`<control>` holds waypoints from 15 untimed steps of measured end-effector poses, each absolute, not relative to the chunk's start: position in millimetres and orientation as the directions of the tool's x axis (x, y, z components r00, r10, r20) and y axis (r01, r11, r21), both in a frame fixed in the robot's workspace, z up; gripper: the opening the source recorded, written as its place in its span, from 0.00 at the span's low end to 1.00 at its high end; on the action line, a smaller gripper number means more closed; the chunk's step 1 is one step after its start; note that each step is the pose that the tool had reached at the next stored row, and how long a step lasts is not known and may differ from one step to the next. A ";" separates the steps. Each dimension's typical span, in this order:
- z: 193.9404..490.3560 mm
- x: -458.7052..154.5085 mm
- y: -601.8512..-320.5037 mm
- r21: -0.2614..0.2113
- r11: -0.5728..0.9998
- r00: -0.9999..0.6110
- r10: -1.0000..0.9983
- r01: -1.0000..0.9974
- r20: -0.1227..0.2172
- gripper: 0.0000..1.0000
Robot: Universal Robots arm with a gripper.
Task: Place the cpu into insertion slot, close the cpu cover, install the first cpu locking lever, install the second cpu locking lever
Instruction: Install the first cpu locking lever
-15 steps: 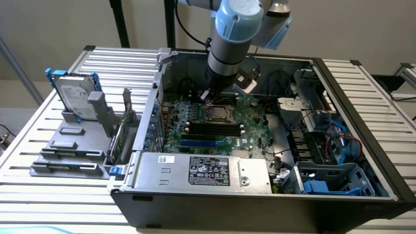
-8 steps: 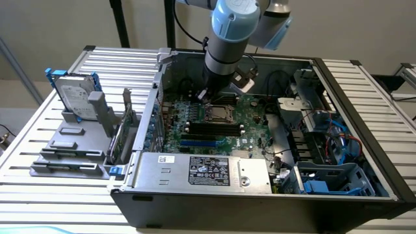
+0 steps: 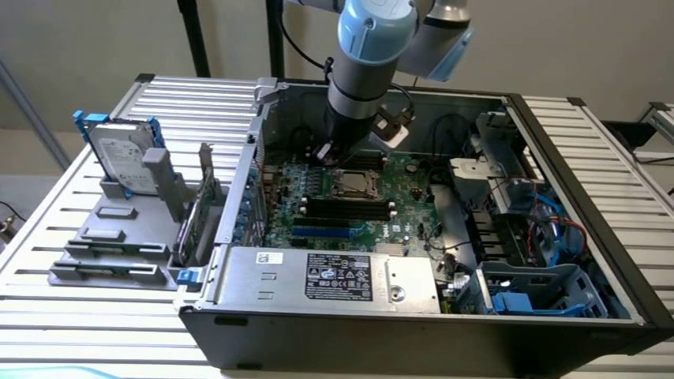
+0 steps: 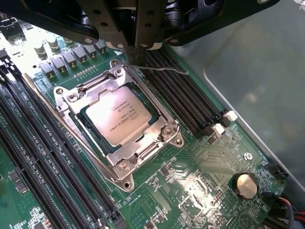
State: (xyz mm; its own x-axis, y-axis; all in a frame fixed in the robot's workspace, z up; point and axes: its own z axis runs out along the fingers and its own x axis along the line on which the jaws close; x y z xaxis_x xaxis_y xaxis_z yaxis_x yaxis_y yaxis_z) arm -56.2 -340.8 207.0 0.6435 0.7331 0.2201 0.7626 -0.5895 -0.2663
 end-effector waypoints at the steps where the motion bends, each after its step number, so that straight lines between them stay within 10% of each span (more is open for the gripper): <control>1: 207.0 -57.0 -340.7 -0.266 -0.589 0.643 0.733 0.763 0.220 0.11; 15: 207.2 -60.4 -337.9 -0.266 -0.590 0.644 0.733 0.763 0.220 0.11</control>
